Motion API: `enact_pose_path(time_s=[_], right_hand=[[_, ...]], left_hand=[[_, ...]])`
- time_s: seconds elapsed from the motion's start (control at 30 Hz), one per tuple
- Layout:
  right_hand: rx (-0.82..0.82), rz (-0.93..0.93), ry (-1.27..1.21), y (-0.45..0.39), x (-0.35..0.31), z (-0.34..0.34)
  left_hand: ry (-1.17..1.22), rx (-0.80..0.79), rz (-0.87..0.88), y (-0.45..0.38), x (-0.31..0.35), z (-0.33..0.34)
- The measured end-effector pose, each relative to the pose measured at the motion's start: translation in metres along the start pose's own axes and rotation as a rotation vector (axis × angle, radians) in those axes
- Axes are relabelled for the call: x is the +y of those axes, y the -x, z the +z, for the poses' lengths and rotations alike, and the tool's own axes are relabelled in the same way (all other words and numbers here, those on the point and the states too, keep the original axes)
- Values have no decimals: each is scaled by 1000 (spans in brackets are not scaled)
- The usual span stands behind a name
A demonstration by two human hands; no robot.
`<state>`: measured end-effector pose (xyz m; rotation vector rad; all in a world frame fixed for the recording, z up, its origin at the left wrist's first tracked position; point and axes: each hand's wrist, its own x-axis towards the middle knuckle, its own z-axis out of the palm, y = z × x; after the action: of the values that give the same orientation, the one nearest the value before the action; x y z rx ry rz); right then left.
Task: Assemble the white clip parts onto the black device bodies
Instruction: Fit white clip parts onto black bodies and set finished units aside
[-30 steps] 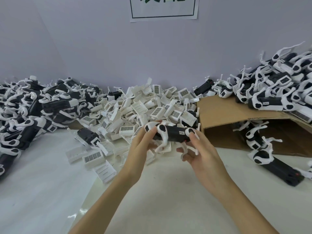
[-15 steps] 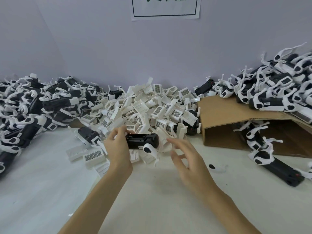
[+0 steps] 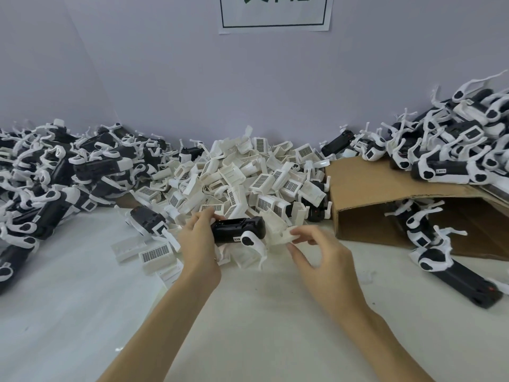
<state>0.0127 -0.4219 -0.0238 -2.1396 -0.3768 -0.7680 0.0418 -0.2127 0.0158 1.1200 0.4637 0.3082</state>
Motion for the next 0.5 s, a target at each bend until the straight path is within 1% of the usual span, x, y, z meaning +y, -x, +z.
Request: enact_pose_path(time_s=[0.1,0.17,0.23,0.37,0.43,0.5], right_hand=[[28,59,-94,-3,-4,-5],[15,178,-200,-6,-4,-7],[14,352,-387,-10,-3,-8],[108,705,-899,-16,-1,-12],[123,774,-1008,-18,0,-14],[115,791,-1087,-18,0,-15]], left_hand=[[-8,-28,-11,0,-2,2],[-31,-58,-7,1,-4,2],[-89,-94,29,3,-6,3],[-233,-139,173,13,-9,5],[-259,-175,228,19,-10,8],[-270,-213,259,24,-12,10]])
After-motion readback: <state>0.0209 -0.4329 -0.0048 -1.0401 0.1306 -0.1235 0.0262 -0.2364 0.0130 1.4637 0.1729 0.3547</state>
